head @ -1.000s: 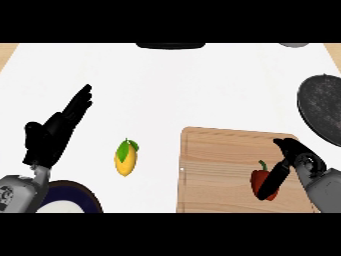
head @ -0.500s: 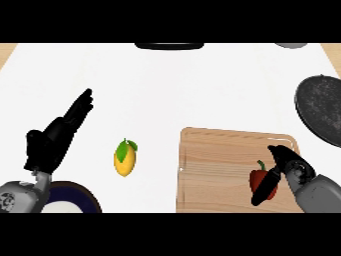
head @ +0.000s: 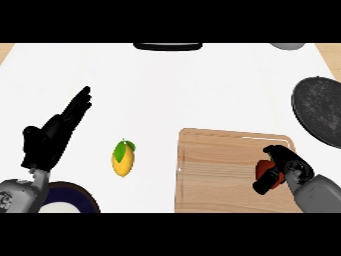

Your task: Pick the bell pepper from the cutting board and place it in the pan

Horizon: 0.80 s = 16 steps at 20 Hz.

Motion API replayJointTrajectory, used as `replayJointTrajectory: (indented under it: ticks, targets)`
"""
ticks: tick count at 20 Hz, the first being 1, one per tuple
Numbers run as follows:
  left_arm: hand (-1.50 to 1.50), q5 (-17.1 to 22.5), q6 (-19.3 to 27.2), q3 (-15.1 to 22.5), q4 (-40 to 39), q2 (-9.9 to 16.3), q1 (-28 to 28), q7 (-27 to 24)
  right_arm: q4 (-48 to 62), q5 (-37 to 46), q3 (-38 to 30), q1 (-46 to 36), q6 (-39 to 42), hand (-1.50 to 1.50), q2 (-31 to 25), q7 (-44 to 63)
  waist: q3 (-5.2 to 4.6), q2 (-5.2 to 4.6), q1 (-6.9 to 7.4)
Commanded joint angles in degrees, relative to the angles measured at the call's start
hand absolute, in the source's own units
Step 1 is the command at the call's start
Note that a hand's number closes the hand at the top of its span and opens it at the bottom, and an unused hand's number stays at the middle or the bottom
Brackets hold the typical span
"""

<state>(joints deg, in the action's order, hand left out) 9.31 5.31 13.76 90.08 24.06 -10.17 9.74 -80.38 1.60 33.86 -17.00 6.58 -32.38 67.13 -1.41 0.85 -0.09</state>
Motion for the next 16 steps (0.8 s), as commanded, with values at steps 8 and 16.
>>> replayJointTrajectory:
  ticks: [8,16]
  targets:
    - [0.00,-1.61,-1.88,-1.74,-3.40,-1.56,0.18,-2.46,-6.94,7.20,0.77,-2.72,-1.14,1.50,3.34,13.54,1.32,-0.75,-0.14]
    - [0.00,-1.17,-0.44,-2.64,-1.78,-1.06,2.91,-0.30,-31.46,25.32,10.49,2.39,-4.61,1.50,-11.80,-28.26,1.59,1.43,-3.65]
